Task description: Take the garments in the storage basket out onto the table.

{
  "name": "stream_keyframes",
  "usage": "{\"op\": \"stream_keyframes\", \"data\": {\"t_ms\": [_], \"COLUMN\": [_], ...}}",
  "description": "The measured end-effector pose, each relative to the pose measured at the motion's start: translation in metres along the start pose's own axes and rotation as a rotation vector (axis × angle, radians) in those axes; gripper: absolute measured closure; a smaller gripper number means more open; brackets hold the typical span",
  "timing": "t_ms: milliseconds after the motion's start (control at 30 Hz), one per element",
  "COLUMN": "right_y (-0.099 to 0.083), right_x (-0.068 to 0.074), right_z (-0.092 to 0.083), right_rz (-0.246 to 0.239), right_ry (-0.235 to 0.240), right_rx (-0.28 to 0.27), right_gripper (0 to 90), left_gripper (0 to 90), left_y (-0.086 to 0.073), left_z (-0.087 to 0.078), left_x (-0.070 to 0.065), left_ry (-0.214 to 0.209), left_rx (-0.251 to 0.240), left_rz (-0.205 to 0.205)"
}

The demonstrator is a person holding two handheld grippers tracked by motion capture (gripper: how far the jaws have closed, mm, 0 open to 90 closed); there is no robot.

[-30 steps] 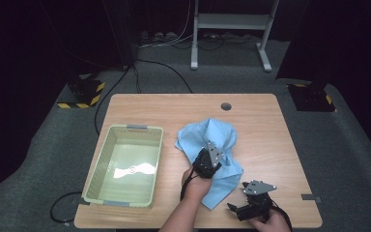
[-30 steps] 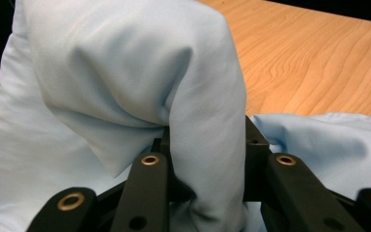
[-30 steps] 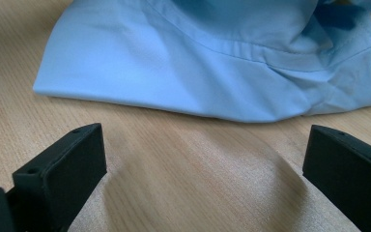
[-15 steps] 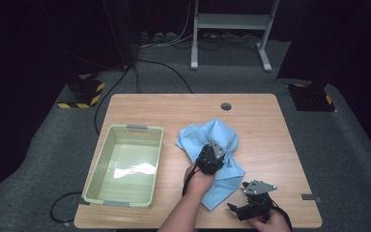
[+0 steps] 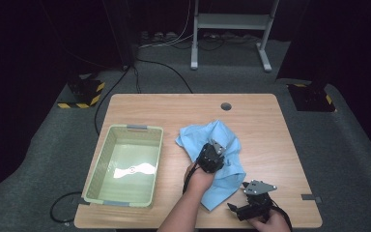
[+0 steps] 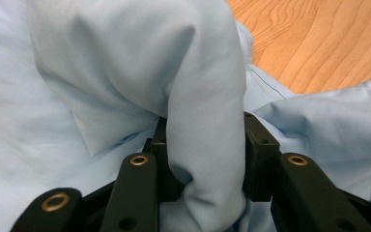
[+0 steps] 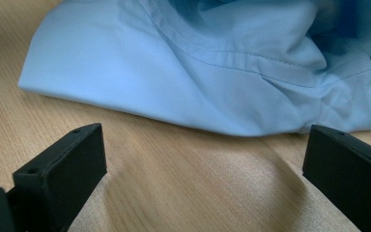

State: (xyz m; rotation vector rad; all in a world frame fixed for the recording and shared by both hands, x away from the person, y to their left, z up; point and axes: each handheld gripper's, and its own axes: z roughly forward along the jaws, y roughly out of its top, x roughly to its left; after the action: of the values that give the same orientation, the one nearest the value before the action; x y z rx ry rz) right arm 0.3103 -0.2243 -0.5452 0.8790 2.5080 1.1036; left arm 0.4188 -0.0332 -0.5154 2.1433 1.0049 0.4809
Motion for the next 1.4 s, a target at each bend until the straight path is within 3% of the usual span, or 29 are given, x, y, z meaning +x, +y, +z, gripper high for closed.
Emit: {"op": "stream_keyframes", "data": {"t_ms": [300,567,767,1400], "right_y": [0.0,0.0,0.0,0.0], "right_x": [0.0,0.0,0.001,0.001], "right_z": [0.0,0.0,0.001,0.001], "right_rz": [0.0,-0.003,-0.006,-0.008], "right_ry": [0.0,-0.002,-0.003,-0.01], "right_rx": [0.001,0.004,0.007,0.008], "right_gripper": [1.5,1.4,1.4,1.5], "left_gripper": [57.9,30.5,9.3,2.7], "left_y": [0.002,0.003,0.002,0.016], "left_z": [-0.003,-0.008,-0.016,-0.06], "left_x": [0.002,0.0,-0.003,-0.002], "left_ry": [-0.026,-0.04,-0.023,-0.078], "left_rx": [0.019,-0.004,-0.054,-0.215], "left_rz": [-0.016,-0.024,-0.02,-0.031]}}
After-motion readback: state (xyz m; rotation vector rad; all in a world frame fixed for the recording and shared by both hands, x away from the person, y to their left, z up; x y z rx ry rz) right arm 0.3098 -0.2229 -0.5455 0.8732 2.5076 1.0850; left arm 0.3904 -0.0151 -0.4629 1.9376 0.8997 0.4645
